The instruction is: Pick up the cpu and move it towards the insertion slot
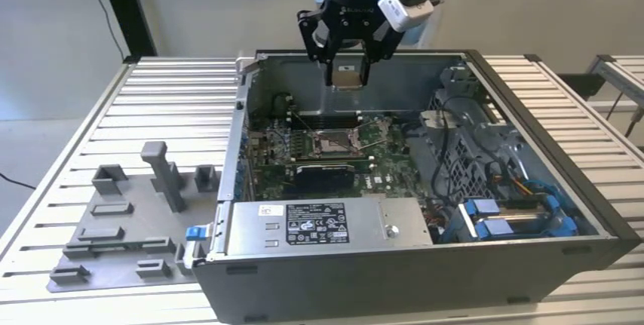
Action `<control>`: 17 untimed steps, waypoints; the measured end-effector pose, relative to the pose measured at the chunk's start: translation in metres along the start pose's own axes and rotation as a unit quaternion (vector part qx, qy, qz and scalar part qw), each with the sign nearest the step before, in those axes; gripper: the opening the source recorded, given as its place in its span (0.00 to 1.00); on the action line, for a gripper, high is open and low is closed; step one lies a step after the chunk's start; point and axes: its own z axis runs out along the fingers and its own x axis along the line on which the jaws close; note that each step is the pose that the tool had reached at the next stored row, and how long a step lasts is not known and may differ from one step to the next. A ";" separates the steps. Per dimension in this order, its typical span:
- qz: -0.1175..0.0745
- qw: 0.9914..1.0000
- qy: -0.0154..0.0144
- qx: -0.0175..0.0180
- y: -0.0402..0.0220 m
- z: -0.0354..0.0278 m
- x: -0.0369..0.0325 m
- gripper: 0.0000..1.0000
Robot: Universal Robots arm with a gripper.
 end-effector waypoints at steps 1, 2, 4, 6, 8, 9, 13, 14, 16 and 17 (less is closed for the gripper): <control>0.000 1.000 0.000 0.000 0.0011 0.0000 -0.0002 0.00; 0.000 1.000 0.000 0.000 0.0026 0.0001 -0.0005 0.00; 0.000 1.000 0.000 0.000 0.0075 0.0009 -0.0008 0.00; 0.000 1.000 0.001 0.000 0.0133 0.0019 -0.0010 0.00; 0.000 1.000 0.000 0.000 0.0214 0.0028 -0.0012 0.00; 0.000 1.000 0.001 0.000 0.0260 0.0032 -0.0013 0.00; 0.000 1.000 0.001 0.000 0.0433 0.0052 -0.0018 0.00; 0.000 1.000 0.001 0.000 0.0467 0.0056 -0.0019 0.00; 0.000 1.000 0.001 0.000 0.0521 0.0064 -0.0020 0.00; 0.000 1.000 0.001 0.000 0.0540 0.0066 -0.0021 0.00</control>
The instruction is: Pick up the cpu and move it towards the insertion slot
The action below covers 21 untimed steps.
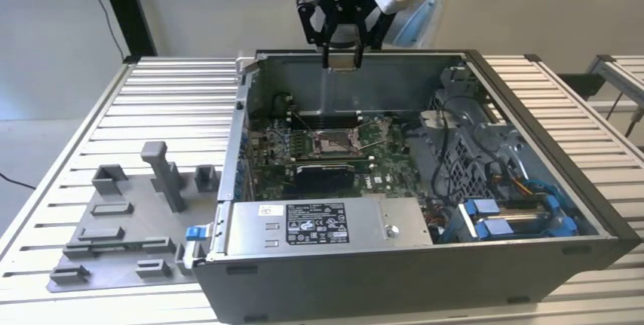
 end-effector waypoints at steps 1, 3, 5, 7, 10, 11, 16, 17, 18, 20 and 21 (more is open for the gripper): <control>0.000 1.000 0.000 0.000 0.0014 0.0002 0.0000 0.00; 0.000 1.000 0.000 0.000 0.0033 0.0004 -0.0001 0.00; 0.000 1.000 0.000 0.000 0.0042 0.0004 -0.0001 0.00; 0.000 1.000 0.000 0.000 0.0042 0.0004 -0.0001 0.00; 0.000 1.000 0.000 0.000 0.0044 0.0004 -0.0001 0.00; 0.000 1.000 0.000 0.000 0.0045 0.0004 -0.0001 0.00; 0.000 1.000 0.000 0.000 0.0032 0.0005 0.0000 0.00; 0.000 1.000 0.000 0.000 0.0031 0.0005 -0.0001 0.00; 0.000 1.000 0.000 0.000 0.0031 0.0005 -0.0001 0.00; 0.000 1.000 0.000 0.000 0.0031 0.0006 -0.0001 0.00; 0.000 1.000 0.000 0.000 0.0031 0.0006 -0.0001 0.00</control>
